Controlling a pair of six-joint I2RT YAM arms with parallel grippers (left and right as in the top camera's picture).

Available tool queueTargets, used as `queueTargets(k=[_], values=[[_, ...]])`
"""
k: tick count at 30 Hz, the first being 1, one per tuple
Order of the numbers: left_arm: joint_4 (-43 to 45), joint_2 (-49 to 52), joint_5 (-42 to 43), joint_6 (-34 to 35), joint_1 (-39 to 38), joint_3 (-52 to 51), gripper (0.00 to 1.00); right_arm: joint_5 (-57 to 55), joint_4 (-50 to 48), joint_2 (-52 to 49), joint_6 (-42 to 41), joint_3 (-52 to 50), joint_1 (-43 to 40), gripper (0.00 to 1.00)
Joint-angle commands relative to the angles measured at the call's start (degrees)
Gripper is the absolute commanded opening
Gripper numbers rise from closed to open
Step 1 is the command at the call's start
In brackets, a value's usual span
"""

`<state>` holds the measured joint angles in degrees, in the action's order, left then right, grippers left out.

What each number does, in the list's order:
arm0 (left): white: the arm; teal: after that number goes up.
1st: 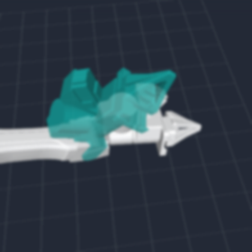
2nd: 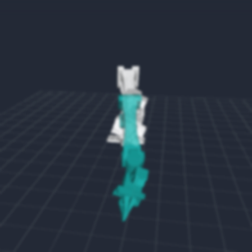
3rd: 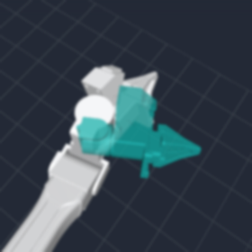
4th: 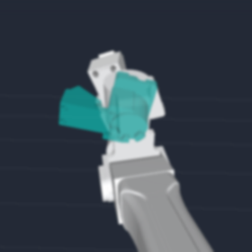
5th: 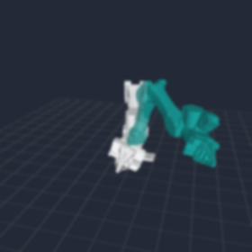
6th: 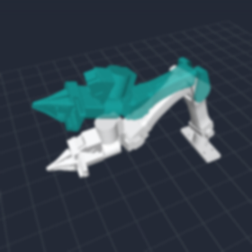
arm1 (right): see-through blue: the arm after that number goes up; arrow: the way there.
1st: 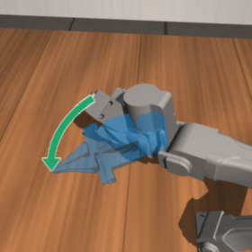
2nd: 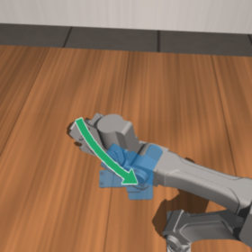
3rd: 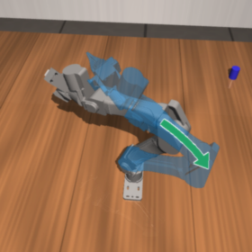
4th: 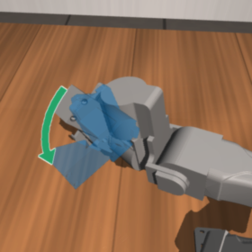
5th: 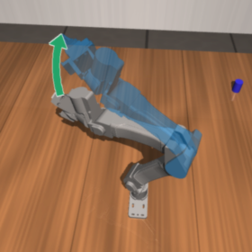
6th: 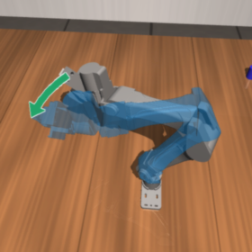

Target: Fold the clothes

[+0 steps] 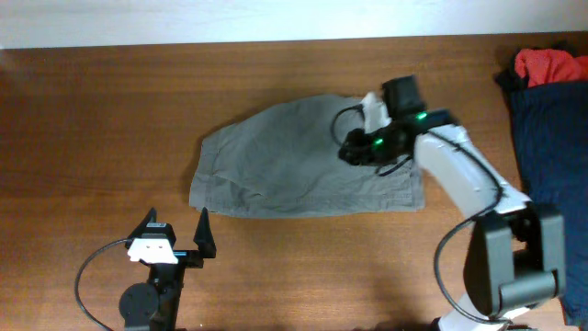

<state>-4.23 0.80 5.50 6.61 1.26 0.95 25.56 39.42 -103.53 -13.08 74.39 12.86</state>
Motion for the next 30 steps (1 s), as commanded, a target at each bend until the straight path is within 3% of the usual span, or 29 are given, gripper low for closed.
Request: queueTargets(k=[1,5,9,19,26,30], values=[[0.1,-0.4,-0.4,-0.9,-0.2,-0.4,0.99,-2.6,-1.9,0.0,-7.8,-3.1,3.1,0.3],[0.1,-0.4,-0.4,-0.9,-0.2,-0.4,0.99,-13.4,4.0,0.0,-12.5,-5.7,3.1,0.18],[0.1,-0.4,-0.4,-0.9,-0.2,-0.4,0.99,-20.1,5.0,0.0,-13.1,-9.4,1.2,0.17],[0.1,-0.4,-0.4,-0.9,-0.2,-0.4,0.99,-22.6,2.4,-0.1,-12.9,-15.4,-3.8,0.22],[0.1,-0.4,-0.4,-0.9,-0.2,-0.4,0.99,-22.6,3.5,-0.1,-12.9,-16.9,-9.6,0.05],[0.1,-0.4,-0.4,-0.9,-0.2,-0.4,0.99,-22.4,6.3,0.2,-12.9,-15.9,-12.3,0.04]])
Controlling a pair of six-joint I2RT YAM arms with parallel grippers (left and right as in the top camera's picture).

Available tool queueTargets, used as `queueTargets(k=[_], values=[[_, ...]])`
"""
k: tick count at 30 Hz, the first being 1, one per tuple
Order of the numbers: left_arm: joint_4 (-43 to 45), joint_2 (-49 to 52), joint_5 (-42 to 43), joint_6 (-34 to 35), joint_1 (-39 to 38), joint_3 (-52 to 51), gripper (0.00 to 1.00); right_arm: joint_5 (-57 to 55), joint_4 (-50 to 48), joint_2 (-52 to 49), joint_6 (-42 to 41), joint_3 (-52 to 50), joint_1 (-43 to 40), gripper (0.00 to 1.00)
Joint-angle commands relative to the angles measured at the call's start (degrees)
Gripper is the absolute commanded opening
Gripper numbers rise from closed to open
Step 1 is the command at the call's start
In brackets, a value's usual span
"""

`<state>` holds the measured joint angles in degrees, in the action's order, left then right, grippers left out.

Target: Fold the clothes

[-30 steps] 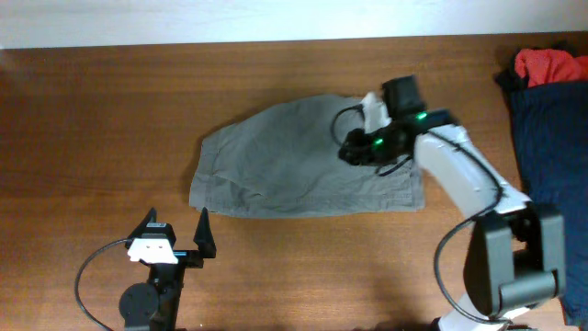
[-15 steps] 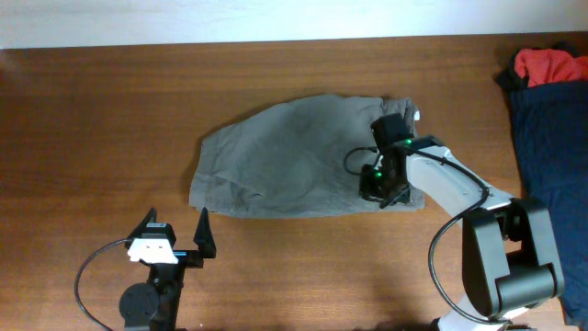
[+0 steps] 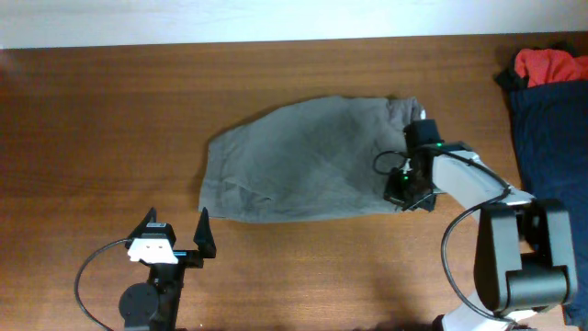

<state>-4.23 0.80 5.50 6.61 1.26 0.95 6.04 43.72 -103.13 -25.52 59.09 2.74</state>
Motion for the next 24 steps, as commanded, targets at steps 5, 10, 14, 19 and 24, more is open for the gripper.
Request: queueTargets(k=[5,10,14,19,24], values=[[0.1,-0.4,-0.4,-0.9,-0.2,-0.4,0.99,2.2,5.7,2.6,4.3,2.2,-2.1,0.08],[0.1,-0.4,-0.4,-0.9,-0.2,-0.4,0.99,15.6,8.6,7.3,14.8,4.4,-1.6,0.93],[0.1,-0.4,-0.4,-0.9,-0.2,-0.4,0.99,20.2,15.2,10.7,16.5,7.3,-1.6,0.99],[0.1,-0.4,-0.4,-0.9,-0.2,-0.4,0.99,20.5,18.1,21.2,13.9,7.8,-1.6,0.99],[0.1,-0.4,-0.4,-0.9,-0.2,-0.4,0.99,20.3,20.9,35.4,11.6,7.8,-0.8,0.99]])
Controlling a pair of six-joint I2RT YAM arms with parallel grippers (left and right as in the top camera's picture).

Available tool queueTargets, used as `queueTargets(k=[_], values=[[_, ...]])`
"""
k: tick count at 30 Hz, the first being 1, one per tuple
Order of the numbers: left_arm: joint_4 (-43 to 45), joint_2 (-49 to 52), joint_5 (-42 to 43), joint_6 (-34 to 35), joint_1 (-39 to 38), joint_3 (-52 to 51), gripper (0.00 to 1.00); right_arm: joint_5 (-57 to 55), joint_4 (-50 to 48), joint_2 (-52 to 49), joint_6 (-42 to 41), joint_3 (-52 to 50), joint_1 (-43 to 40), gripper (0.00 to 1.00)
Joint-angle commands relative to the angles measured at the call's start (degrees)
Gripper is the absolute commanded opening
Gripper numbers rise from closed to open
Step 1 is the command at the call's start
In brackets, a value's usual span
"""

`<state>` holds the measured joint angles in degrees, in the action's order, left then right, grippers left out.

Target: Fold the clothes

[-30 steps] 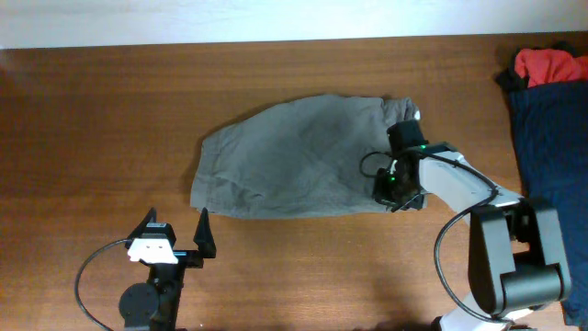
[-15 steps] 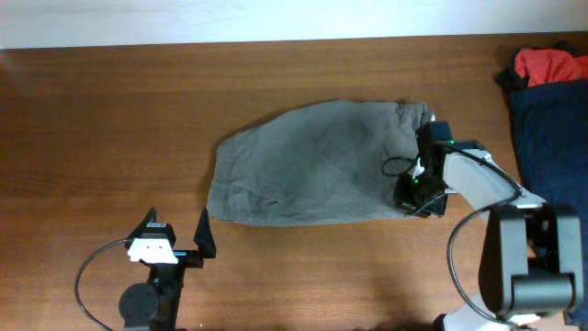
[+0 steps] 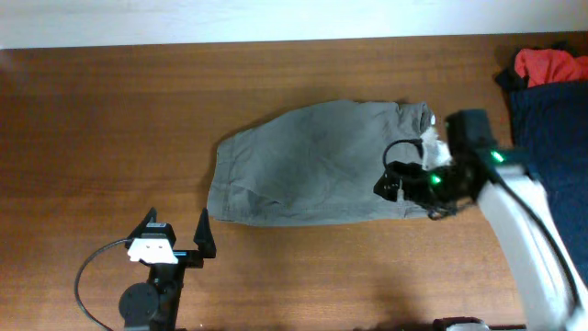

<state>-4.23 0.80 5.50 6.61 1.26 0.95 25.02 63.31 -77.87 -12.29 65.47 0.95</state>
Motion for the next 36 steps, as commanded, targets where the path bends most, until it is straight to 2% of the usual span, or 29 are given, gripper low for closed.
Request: queueTargets(k=[1,5,10,17,20,24,27,32,36], values=[[0.1,-0.4,-0.4,-0.9,-0.2,-0.4,0.99,1.3,1.8,13.0,-1.7,1.4,1.4,0.99],[0.1,-0.4,-0.4,-0.9,-0.2,-0.4,0.99,1.3,2.9,22.4,-1.7,1.4,3.7,0.99],[0.1,-0.4,-0.3,-0.9,-0.2,-0.4,0.99,1.3,6.8,28.7,-1.7,1.3,5.6,0.99],[6.7,-0.5,18.2,0.3,-0.2,2.4,0.99,1.1,13.0,31.1,-1.5,0.6,5.8,0.99],[6.9,-0.4,19.8,0.4,-0.2,6.9,0.99,0.6,13.6,31.1,-1.6,0.2,5.8,0.99],[1.1,2.5,23.0,0.3,-0.2,16.7,0.99,-4.6,13.6,31.6,-5.0,-0.6,5.8,0.99],[-8.0,8.5,25.5,-0.9,-0.2,26.8,0.99,-7.6,12.3,32.8,-7.8,-0.6,5.8,0.99],[-27.1,27.6,35.1,-7.2,-0.2,46.6,0.99,-9.0,11.5,35.9,-8.6,-0.7,5.8,0.99],[-32.8,38.9,43.3,-7.7,-0.2,55.2,0.99,-12.2,11.9,37.2,-10.7,-1.0,5.8,0.99]])
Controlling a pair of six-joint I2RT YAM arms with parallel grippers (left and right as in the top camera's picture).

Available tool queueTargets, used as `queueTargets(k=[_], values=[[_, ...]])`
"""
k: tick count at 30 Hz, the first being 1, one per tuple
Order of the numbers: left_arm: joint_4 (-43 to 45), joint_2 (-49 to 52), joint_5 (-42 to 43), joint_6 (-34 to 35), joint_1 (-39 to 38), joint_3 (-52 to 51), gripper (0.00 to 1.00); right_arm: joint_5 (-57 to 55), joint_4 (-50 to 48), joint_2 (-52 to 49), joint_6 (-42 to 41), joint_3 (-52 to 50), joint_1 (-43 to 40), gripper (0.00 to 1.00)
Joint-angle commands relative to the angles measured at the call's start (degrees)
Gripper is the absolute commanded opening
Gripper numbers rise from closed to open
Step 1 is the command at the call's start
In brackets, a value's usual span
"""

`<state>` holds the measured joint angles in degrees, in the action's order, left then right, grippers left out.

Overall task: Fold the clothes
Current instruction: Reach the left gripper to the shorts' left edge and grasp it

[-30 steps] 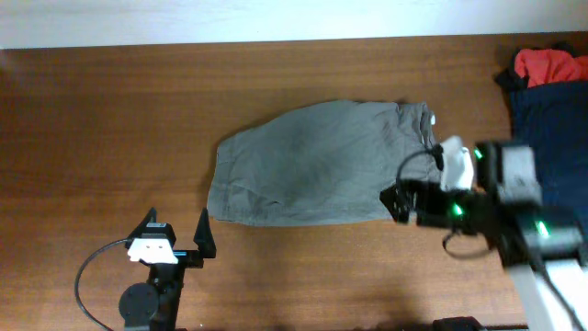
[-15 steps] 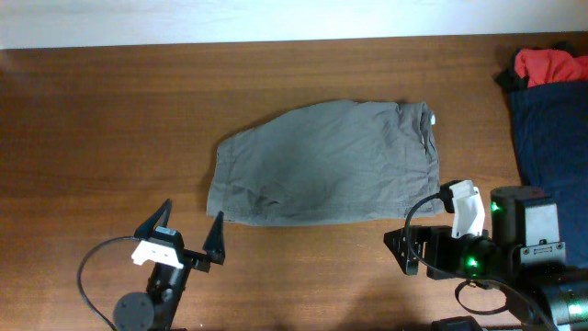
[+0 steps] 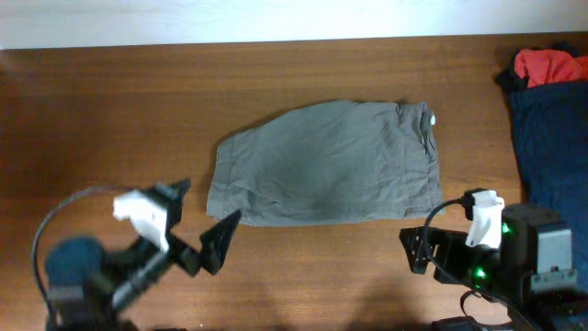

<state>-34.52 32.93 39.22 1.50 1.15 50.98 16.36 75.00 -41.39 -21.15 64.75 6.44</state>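
A grey garment (image 3: 322, 165), shorts by the look of them, lies flat across the middle of the wooden table (image 3: 110, 110), waistband to the right. My left gripper (image 3: 200, 221) is open just in front of its front-left corner, fingers spread and holding nothing. Off the cloth, near the table's front edge, my right gripper (image 3: 413, 252) sits in front of the garment's front-right corner. It looks open and empty. Only the overhead view is given.
A dark blue cloth (image 3: 551, 138) lies along the right edge of the table with a red cloth (image 3: 549, 62) bunched at its far end. The wall runs along the table's back edge.
My right gripper has left the garment's right edge and now sits at the front right, off the cloth. My left gripper has moved from the front edge up toward the garment's front-left corner.
My right gripper was on the garment's far-right part, then at its front-right hem, then at its right edge. The garment lay further right at each moment. Now it lies flat and free, with both grippers in front of it.
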Motion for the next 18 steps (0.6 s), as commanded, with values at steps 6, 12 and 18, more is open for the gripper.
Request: queueTargets(k=[6,12,18], values=[[-6.3,18.5,2.7,-5.0,-0.1,8.8,0.99,-3.6,0.2,0.2,-1.8,-0.4,0.3,0.99],[-14.2,33.0,-2.0,-9.7,-0.1,11.0,0.99,-3.6,0.2,0.2,-1.8,-0.4,0.3,0.99],[-13.9,43.8,-9.0,-9.1,-0.1,12.2,0.99,-3.6,0.2,0.2,-1.8,-0.4,0.3,0.99]])
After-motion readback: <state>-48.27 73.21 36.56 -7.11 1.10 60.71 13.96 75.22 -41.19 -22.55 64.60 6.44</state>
